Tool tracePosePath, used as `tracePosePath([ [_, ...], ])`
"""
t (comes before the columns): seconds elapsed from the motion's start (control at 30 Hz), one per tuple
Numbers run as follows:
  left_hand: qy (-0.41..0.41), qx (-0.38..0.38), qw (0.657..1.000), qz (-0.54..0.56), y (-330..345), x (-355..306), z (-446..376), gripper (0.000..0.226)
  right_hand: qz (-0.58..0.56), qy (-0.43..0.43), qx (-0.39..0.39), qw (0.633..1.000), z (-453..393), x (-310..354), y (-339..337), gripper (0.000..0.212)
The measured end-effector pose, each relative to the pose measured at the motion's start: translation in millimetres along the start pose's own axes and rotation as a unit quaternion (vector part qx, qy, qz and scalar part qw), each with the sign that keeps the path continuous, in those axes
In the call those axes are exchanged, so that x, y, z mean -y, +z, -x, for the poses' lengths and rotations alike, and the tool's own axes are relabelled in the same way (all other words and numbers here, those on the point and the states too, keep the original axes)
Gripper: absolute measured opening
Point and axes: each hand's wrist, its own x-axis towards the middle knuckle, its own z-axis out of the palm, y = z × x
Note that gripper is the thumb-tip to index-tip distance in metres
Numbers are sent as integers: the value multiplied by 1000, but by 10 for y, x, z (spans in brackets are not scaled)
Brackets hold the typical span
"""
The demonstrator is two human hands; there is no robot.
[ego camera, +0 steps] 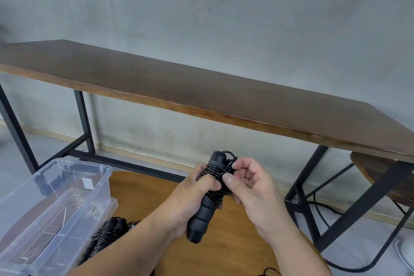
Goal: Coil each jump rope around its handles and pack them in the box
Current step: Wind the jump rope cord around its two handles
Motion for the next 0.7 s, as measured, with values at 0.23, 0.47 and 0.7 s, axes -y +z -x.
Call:
tracePosePath([
  [0.23,-22,-9,999,39,12,43,-21,68,423,-328,-69,842,29,-179,-98,20],
  [0.47,-26,-63,997,33,79,100,-59,49,528,-418,-141,726,-7,-352,-133,15],
  [0.7,-38,-112,989,84,250,74,-134,30,541,-431,-160,705,-165,-412,-205,10],
])
